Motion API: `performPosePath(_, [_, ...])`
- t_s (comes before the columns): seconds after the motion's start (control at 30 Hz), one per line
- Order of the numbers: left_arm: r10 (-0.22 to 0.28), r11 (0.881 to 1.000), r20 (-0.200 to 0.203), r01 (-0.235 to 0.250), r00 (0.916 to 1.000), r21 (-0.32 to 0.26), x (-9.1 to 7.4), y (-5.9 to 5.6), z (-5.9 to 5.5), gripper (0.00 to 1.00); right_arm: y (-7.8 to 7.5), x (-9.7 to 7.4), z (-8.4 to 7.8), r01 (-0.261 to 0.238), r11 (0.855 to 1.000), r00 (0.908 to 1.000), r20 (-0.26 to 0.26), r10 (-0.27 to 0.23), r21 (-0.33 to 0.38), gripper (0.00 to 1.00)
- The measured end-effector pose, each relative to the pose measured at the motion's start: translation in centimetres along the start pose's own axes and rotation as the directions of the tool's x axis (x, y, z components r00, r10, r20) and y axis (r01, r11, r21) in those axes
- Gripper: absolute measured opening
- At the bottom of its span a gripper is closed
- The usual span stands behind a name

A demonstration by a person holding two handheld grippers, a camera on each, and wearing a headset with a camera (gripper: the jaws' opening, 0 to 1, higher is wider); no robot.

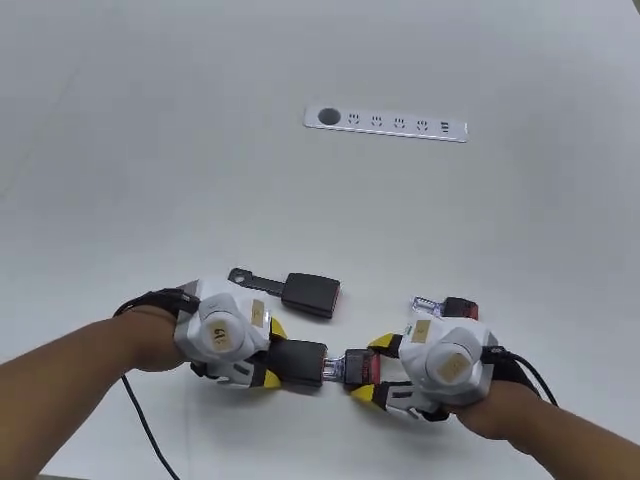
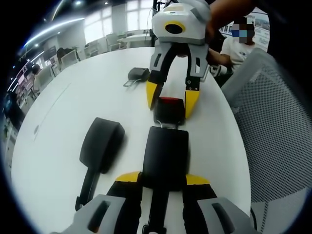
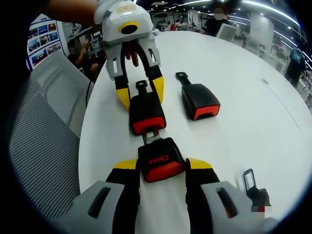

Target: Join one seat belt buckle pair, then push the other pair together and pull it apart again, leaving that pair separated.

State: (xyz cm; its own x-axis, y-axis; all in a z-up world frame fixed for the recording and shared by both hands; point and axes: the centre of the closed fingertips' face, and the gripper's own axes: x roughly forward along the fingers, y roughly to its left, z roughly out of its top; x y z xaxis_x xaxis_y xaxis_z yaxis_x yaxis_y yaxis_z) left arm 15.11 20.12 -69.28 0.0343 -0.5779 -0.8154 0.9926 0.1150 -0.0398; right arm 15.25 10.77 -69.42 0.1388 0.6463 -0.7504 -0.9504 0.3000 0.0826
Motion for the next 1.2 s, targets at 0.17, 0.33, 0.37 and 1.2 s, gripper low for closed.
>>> performPosePath(0.17, [-0.003,1.0,-0.023,0.003,0.9997,0.011,0.1,0.0,0.0,0.32,0.2,0.2,0.3,0.01,1.0,1.0,0.001,-0.01,0.009,0.35])
performPosePath(0.33, [-0.003,1.0,-0.031,0.003,0.9995,0.009,0.1,0.0,0.0,0.32,0.3,0.6,0.7,0.028,0.999,0.9996,0.004,-0.028,0.03,0.34])
performPosePath(0.37, [-0.003,1.0,-0.033,0.003,0.9995,0.01,0.1,-0.1,0.0,0.32,0.5,0.7,0.9,0.036,0.998,0.9993,0.008,-0.036,0.045,0.34])
performPosePath(1.2, [0.005,1.0,-0.031,-0.005,0.9995,-0.005,0.4,0.1,0.1,0.33,1.2,1.2,1.7,0.046,0.999,0.9989,0.001,-0.046,0.027,0.35])
